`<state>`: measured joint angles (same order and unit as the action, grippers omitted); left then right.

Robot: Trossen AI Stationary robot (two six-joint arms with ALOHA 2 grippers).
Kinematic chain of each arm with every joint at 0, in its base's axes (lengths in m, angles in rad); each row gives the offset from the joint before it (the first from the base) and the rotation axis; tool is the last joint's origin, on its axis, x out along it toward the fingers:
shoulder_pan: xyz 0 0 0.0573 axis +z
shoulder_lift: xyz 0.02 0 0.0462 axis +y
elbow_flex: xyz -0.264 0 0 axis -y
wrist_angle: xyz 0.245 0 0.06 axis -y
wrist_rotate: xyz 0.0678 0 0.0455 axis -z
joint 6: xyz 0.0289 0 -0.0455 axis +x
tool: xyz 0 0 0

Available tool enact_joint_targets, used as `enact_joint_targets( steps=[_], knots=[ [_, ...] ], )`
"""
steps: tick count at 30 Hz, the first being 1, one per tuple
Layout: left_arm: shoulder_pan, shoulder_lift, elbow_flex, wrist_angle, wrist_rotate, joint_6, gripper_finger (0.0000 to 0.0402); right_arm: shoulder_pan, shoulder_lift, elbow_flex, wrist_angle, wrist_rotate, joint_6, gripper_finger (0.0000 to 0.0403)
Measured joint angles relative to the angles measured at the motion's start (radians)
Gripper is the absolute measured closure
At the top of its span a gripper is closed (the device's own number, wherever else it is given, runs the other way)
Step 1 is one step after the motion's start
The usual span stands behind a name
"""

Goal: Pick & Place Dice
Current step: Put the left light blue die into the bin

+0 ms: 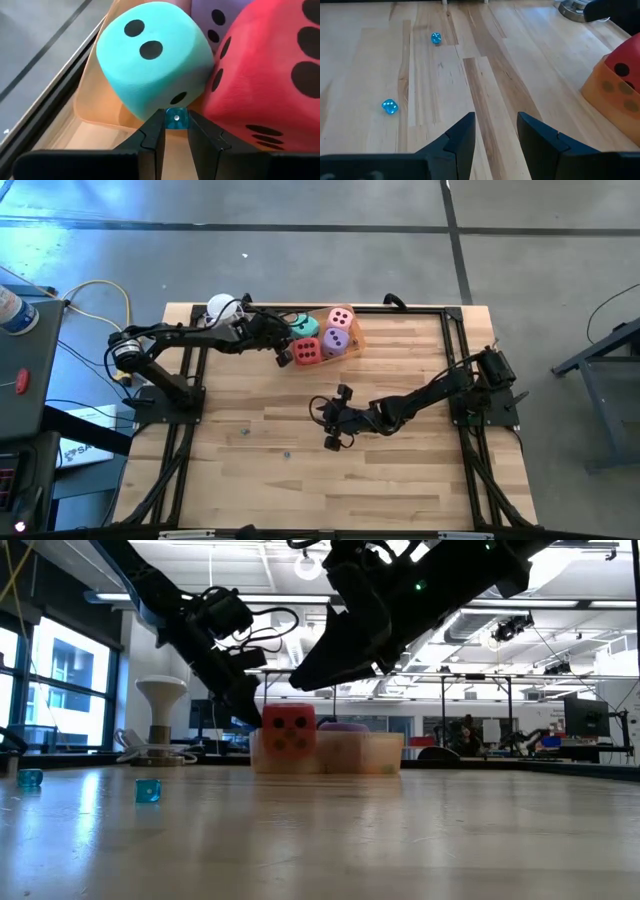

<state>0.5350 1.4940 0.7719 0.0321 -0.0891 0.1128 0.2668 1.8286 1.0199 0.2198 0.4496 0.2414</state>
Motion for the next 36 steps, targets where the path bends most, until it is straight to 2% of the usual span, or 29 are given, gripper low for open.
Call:
enact_joint_targets(
  steps=[5, 12, 15, 24, 30, 36],
  knots=[
    [0.0, 0.0, 0.0, -0.006, 0.006, 0.044, 0.0316, 0.0, 0.0, 0.0, -0.007, 0.0, 0.001, 0.0265],
    [0.0, -0.001, 0.0, -0.009, 0.005, 0.045, 0.022, 0.0, 0.0, 0.0, -0.007, 0.0, 0.001, 0.0265],
    [0.0, -0.001, 0.0, -0.009, 0.005, 0.045, 0.0196, 0.0, 0.0, 0.0, -0.007, -0.004, 0.001, 0.0265],
    [0.0, -0.001, 0.0, -0.006, 0.009, 0.053, 0.0188, 0.0, 0.0, 0.0, -0.007, -0.007, 0.004, 0.0265],
    [-0.001, -0.001, 0.0, -0.012, 0.14, 0.178, 0.0188, 0.0, 0.0, 0.0, -0.007, -0.008, 0.017, 0.0265],
    [-0.001, -0.001, 0.0, -0.014, 0.153, 0.231, 0.0188, 0.0, 0.0, 0.0, -0.007, -0.008, 0.017, 0.0265]
  ],
)
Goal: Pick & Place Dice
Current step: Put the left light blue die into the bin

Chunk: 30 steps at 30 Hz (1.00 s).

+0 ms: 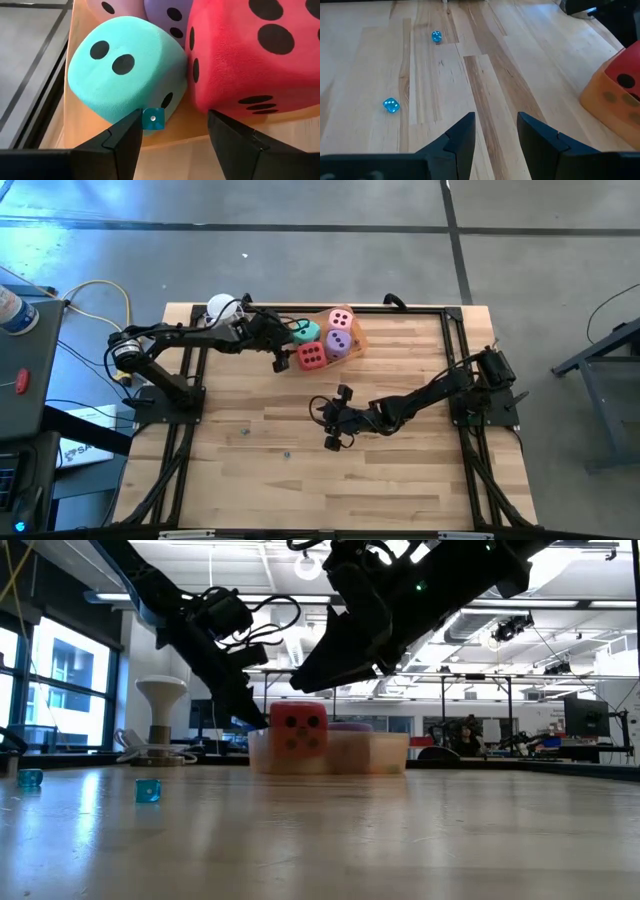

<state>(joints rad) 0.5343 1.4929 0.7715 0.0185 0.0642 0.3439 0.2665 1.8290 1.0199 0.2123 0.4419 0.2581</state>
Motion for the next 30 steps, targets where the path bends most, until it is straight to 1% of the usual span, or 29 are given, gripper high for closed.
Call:
enact_joint_targets(
  steps=[5, 14, 19, 21, 24, 30],
  knots=[
    [0.0, -0.004, 0.0, -0.002, -0.001, 0.012, 0.0188, 0.0, 0.0, 0.0, -0.011, 0.0, 0.003, 0.0265],
    [-0.005, -0.057, -0.002, -0.007, -0.004, 0.026, 0.0188, -0.001, 0.0, 0.0, -0.024, 0.001, 0.003, 0.0265],
    [0.01, -0.041, -0.002, -0.034, 0.034, 0.044, 0.0197, -0.007, 0.0, 0.0, -0.024, 0.003, 0.001, 0.0265],
    [0.02, -0.037, -0.002, -0.026, 0.038, 0.044, 0.0207, -0.007, 0.0, 0.0, -0.023, 0.002, 0.001, 0.0265],
    [0.028, -0.037, -0.001, -0.022, 0.044, 0.034, 0.0234, -0.007, 0.0, 0.0, -0.02, 0.001, 0.003, 0.0265],
    [0.032, -0.037, -0.001, 0.018, 0.043, 0.017, 0.0318, -0.007, 0.0, 0.0, -0.013, 0.0, 0.007, 0.0265]
  ],
)
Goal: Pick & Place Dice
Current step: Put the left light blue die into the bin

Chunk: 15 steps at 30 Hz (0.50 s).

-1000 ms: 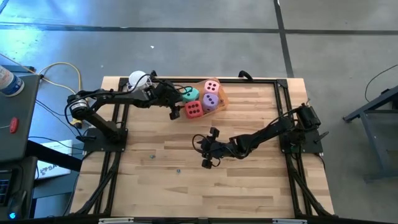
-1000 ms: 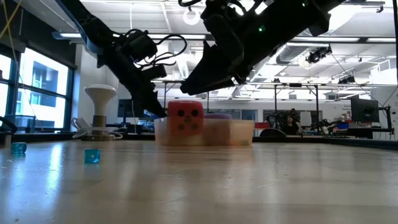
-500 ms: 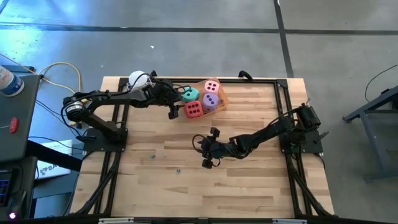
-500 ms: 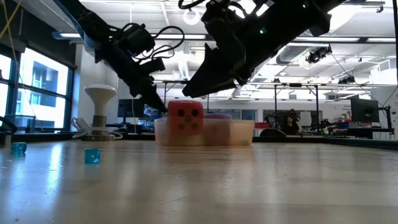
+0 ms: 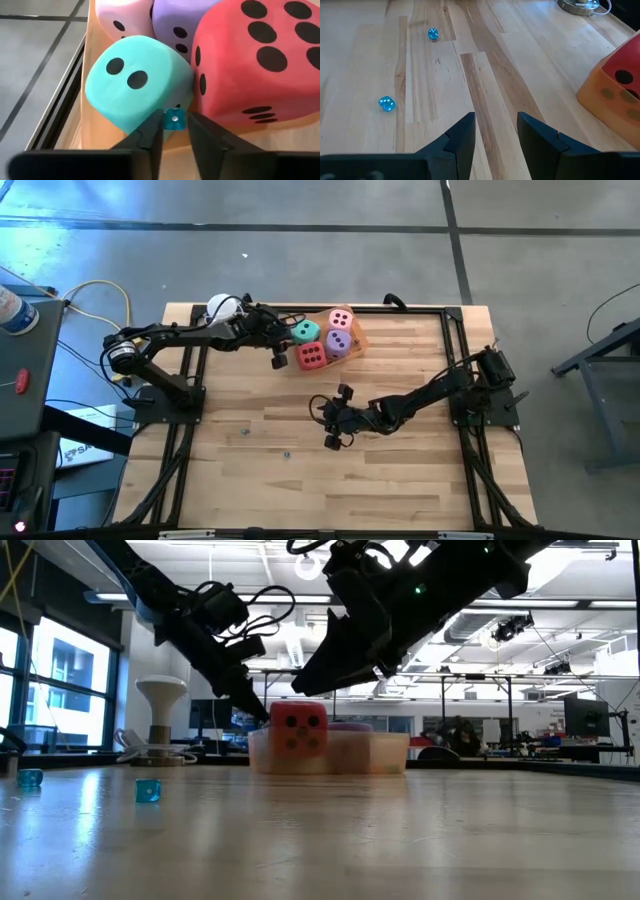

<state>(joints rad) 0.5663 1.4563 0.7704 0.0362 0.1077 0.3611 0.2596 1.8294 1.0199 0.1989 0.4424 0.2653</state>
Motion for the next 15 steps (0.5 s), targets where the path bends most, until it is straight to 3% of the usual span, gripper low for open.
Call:
enact_joint_targets(
  steps=[4, 8, 15],
  knots=[
    [0.0, 0.0, 0.0, -0.011, -0.002, -0.015, 0.0362, 0.0, 0.0, 0.0, 0.0, 0.0, 0.004, 0.0265],
    [0.0, 0.0, 0.0, -0.016, -0.004, -0.017, 0.0358, 0.0, 0.0, 0.0, 0.0, 0.0, 0.004, 0.0265],
    [0.0, 0.0, 0.0, 0.017, -0.005, -0.037, 0.0259, 0.0, 0.0, 0.0, 0.0, 0.0, 0.004, 0.0265]
  ],
)
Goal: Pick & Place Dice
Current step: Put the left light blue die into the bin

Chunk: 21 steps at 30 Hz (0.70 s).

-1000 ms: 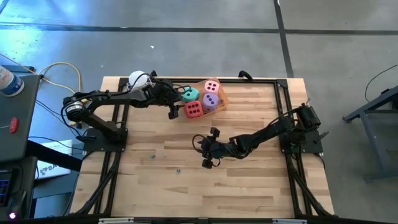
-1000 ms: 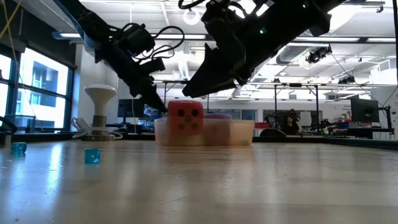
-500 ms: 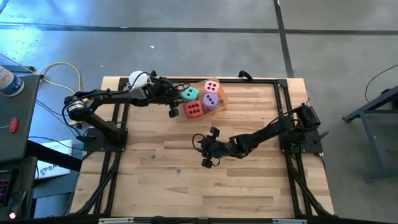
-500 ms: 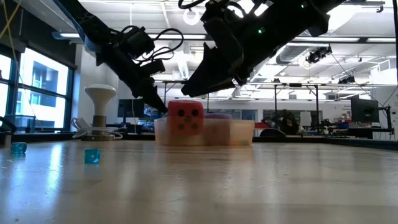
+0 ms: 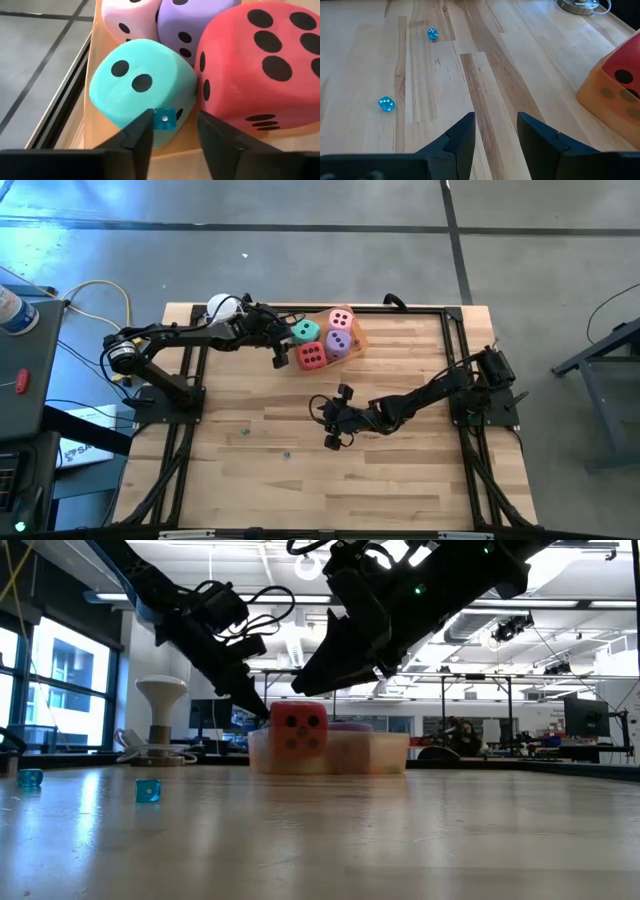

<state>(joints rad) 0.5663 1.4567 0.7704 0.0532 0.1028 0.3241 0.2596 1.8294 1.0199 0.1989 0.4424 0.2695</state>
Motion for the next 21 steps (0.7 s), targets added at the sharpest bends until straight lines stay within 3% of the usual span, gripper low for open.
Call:
enact_joint_targets(
  steps=[4, 8, 11, 13, 17, 21],
  knots=[
    [-0.002, 0.0, 0.0, -0.008, 0.004, -0.015, 0.0222, 0.0, 0.0, 0.0, 0.0, 0.0, 0.0, 0.0265],
    [0.006, 0.011, 0.0, -0.046, 0.058, 0.0, 0.0223, 0.0, 0.0, 0.0, 0.0, 0.0, 0.0, 0.0265],
    [0.028, 0.027, -0.003, -0.076, 0.185, 0.021, 0.0256, 0.0, 0.0, 0.0, 0.002, 0.0, 0.0, 0.0265],
    [0.041, 0.036, -0.002, -0.071, 0.215, 0.016, 0.0293, 0.0, 0.0, 0.0, 0.007, -0.001, 0.0, 0.0265],
    [0.048, 0.047, -0.002, -0.021, 0.078, -0.023, 0.0355, 0.0, 0.0, 0.0, 0.015, -0.005, 0.0, 0.0265],
    [0.045, 0.047, -0.002, 0.006, 0.082, -0.021, 0.0351, 0.0, 0.0, 0.0, 0.015, -0.007, 0.0, 0.0265]
  ],
)
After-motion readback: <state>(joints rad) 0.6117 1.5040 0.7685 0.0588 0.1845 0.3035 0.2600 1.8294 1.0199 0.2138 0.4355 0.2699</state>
